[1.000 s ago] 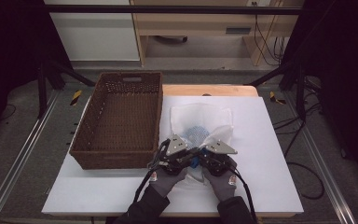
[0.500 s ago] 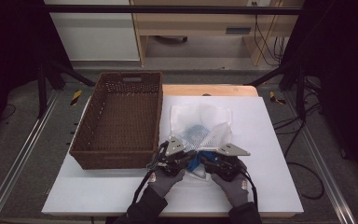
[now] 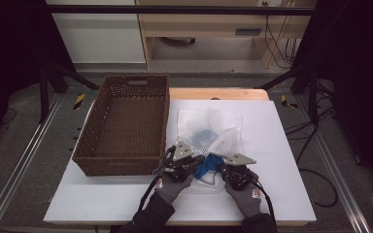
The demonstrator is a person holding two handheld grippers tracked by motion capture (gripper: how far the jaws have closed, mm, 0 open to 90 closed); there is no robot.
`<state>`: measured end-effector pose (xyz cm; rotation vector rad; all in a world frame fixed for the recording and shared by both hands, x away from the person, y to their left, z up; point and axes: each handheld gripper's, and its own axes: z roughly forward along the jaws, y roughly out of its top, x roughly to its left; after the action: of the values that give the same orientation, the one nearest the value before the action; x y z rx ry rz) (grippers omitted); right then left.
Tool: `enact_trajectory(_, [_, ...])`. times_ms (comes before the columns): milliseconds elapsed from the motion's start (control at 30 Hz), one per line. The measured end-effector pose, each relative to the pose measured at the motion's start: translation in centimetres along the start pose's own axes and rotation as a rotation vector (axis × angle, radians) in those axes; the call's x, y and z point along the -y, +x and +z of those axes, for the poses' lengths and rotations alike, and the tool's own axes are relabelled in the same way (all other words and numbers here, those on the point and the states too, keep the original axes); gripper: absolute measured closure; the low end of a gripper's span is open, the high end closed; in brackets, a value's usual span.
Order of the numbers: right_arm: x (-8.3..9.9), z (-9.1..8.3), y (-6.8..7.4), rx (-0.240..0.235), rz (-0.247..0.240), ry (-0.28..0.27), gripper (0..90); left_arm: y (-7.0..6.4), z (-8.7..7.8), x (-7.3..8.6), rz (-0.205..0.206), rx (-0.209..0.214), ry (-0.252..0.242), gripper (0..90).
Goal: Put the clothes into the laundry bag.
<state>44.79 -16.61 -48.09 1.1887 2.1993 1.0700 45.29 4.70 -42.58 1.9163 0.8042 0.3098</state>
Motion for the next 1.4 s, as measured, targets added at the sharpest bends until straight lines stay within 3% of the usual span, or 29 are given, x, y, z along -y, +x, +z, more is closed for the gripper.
enact_trajectory(133, [-1.1, -0.1, 1.1, -0.072, 0.021, -0.065, 87.2, -0.4, -0.1, -0.3, 0.006, 0.009, -0.007, 89.3])
enact_trajectory(200, [-1.8, 0.3, 1.4, -0.073, 0.026, -0.102, 87.1, -0.8, -0.5, -0.6, 0.016, 0.018, -0.02, 89.3])
enact_trajectory(333, [-2.9, 1.8, 1.3, 0.021, 0.03, -0.139, 85.7, -1.0, -0.6, -0.6, 0.011, 0.046, -0.017, 89.3])
enact_trajectory(400, [-2.8, 3.1, 0.8, 0.098, 0.035, -0.106, 85.0, -0.9, -0.4, -0.4, 0.013, 0.05, -0.012, 89.3])
enact_trajectory(467, [-2.5, 4.0, 0.3, 0.135, 0.045, -0.065, 83.3, -0.8, -0.3, -0.2, 0.011, 0.048, -0.007, 89.3])
enact_trajectory(600, [-2.4, 3.4, 0.1, 0.123, 0.048, -0.059, 76.0, -0.3, -0.3, 0.0, 0.006, 0.03, -0.003, 89.3])
enact_trajectory(767, [-1.9, 0.8, -0.4, 0.046, 0.06, -0.088, 63.6, 0.0, -0.5, 0.1, 0.003, 0.016, -0.003, 89.3])
enact_trajectory(933, [-1.5, -1.5, 0.5, -0.022, 0.04, -0.113, 52.9, 0.0, -0.4, 0.1, 0.006, 0.012, 0.0, 89.3])
enact_trajectory(1033, [-1.8, -0.9, 1.6, -0.073, 0.036, -0.108, 41.5, -0.1, -0.4, 0.0, 0.005, 0.012, -0.002, 89.2])
enact_trajectory(1133, [-2.0, 1.3, 2.7, -0.072, 0.023, -0.07, 36.6, 0.0, -0.5, 0.0, 0.003, 0.011, -0.007, 89.2])
enact_trajectory(1233, [-1.9, 3.1, 3.1, -0.053, 0.015, -0.028, 40.3, 0.1, -0.6, 0.1, 0.002, 0.009, -0.011, 89.2])
enact_trajectory(1300, [-1.8, 3.6, 3.0, -0.035, 0.031, -0.007, 51.0, 0.2, -0.6, 0.1, -0.005, 0.008, -0.014, 89.2])
enact_trajectory(1400, [-2.0, 3.6, 2.7, 0.0, 0.04, -0.001, 78.6, 0.2, -0.5, 0.2, -0.008, 0.01, -0.012, 89.3])
